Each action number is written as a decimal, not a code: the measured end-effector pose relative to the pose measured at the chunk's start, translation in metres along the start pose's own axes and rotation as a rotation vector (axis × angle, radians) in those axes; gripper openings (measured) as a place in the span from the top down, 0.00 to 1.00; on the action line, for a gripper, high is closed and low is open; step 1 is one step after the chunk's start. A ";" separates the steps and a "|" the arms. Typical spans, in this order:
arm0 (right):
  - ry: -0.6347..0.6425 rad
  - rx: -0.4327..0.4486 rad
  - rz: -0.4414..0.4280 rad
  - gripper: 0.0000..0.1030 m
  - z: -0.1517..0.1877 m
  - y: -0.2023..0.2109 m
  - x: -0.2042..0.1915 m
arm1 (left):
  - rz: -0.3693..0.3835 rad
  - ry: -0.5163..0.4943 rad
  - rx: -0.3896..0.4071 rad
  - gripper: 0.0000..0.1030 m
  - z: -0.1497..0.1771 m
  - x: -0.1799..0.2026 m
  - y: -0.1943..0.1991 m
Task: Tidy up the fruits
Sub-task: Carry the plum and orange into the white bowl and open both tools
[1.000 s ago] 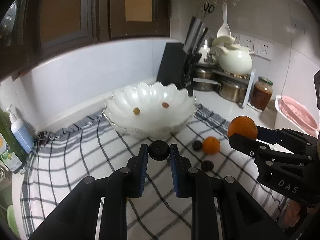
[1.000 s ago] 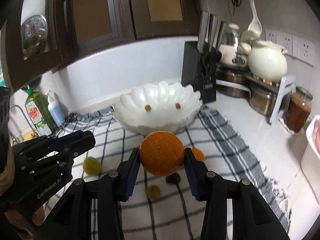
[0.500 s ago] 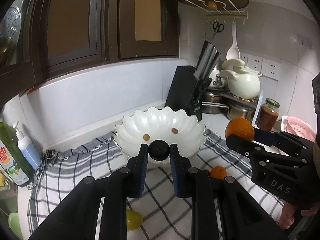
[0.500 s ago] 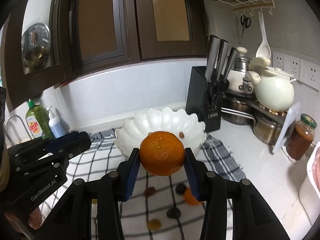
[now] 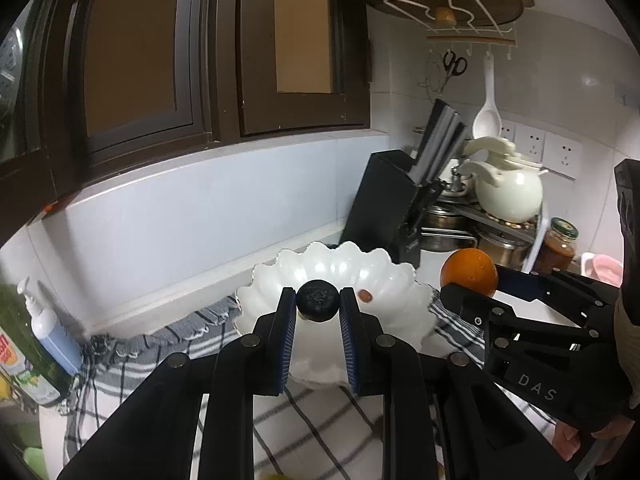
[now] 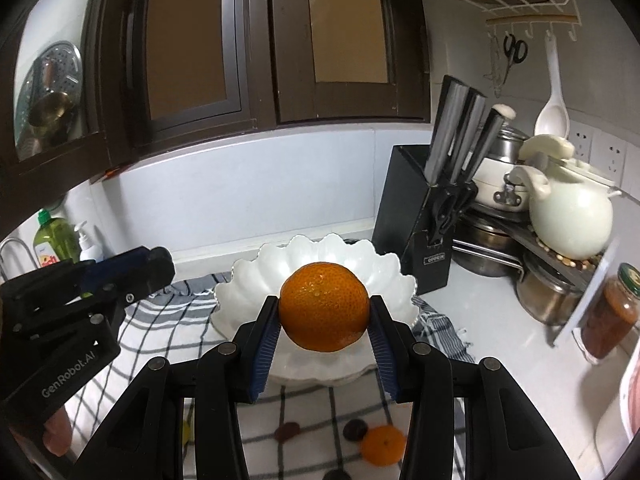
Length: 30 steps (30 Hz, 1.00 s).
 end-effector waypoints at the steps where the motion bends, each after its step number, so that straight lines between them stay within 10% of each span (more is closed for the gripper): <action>1: 0.001 -0.009 0.001 0.56 -0.003 -0.005 0.001 | -0.002 0.001 -0.002 0.78 -0.003 -0.002 -0.004; 30: 0.022 -0.378 -0.006 0.56 -0.011 -0.170 0.031 | -0.016 0.022 -0.367 0.78 0.000 -0.018 -0.170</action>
Point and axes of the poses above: each gripper's, at about its wrist camera, not at the fingertips, and y roughly against the way its jaws point, x to its right, z to its underside, the point moved 6 cm from there along -y, roughly the way its jaws point, and after that the axes turned 7 degrees about -x, right-handed, at the moved point
